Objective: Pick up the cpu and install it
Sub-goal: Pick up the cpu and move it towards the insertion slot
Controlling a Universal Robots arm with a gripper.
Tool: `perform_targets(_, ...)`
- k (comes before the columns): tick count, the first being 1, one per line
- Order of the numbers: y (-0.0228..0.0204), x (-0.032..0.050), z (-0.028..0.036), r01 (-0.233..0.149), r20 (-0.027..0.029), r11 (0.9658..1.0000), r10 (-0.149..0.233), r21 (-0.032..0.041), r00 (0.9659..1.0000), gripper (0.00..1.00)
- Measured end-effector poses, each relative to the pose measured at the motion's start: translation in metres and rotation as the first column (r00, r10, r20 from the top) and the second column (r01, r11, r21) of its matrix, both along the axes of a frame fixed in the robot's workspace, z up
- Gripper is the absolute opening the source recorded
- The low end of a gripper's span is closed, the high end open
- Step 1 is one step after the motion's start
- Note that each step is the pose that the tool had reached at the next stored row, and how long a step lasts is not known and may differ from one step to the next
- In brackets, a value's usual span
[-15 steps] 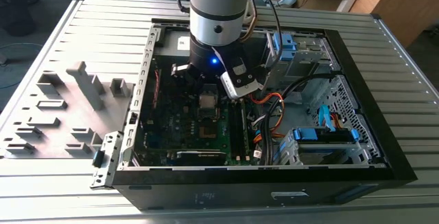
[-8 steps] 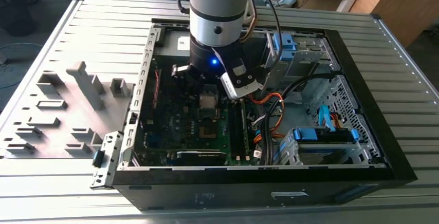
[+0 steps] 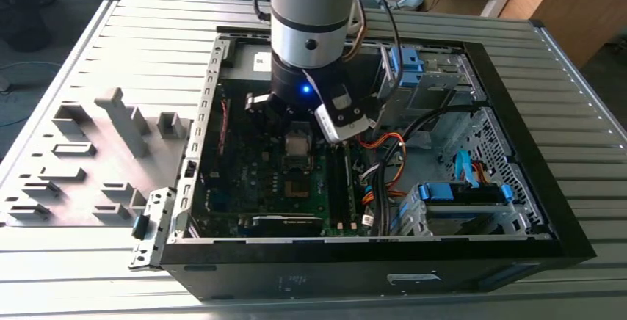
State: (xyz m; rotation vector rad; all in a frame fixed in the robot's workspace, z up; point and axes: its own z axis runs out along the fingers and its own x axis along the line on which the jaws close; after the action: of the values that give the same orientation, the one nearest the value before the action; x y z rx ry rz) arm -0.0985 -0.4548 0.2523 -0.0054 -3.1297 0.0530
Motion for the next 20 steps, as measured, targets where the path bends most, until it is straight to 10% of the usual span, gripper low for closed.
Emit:
perform_targets(6,0.0000,-0.0001,-0.0077,0.000,0.0096,1.0000,0.000,0.0000,1.0000,0.47)
perform_targets(20,-0.0082,-0.0005,-0.0181,0.000,0.0112,1.0000,0.000,-0.0002,0.9999,0.47)
